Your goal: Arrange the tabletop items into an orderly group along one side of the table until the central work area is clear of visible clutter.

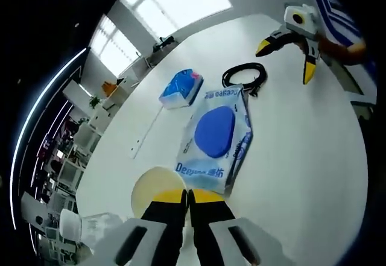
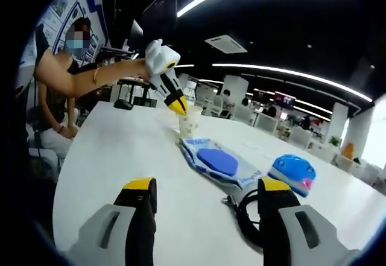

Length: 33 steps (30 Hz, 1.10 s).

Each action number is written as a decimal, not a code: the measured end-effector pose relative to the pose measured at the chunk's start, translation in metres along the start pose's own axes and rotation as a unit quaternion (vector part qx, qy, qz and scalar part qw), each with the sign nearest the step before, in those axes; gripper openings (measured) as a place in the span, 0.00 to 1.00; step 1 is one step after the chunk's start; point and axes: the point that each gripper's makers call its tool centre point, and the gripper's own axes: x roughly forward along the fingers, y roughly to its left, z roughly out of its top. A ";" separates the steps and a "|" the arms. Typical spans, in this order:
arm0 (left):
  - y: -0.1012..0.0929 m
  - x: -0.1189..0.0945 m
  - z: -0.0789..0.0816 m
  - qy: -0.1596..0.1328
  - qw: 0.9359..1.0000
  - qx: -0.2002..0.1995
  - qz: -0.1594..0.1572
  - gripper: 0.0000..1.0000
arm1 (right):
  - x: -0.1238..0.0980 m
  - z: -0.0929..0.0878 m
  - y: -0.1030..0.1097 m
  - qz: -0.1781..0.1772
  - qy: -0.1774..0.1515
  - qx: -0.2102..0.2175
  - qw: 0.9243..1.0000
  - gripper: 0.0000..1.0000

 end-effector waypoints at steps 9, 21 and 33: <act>0.000 0.003 -0.008 0.024 1.000 0.006 -0.012 0.01 | -0.012 -0.008 -0.006 -0.022 -0.002 0.038 0.999 0.75; 0.001 0.008 -0.008 0.017 0.999 -0.031 -0.031 0.01 | -0.033 -0.021 -0.005 -0.037 0.009 0.052 0.998 0.74; -0.001 0.013 -0.010 0.024 0.998 -0.043 -0.037 0.09 | -0.037 -0.028 -0.011 -0.045 0.012 0.067 0.997 0.73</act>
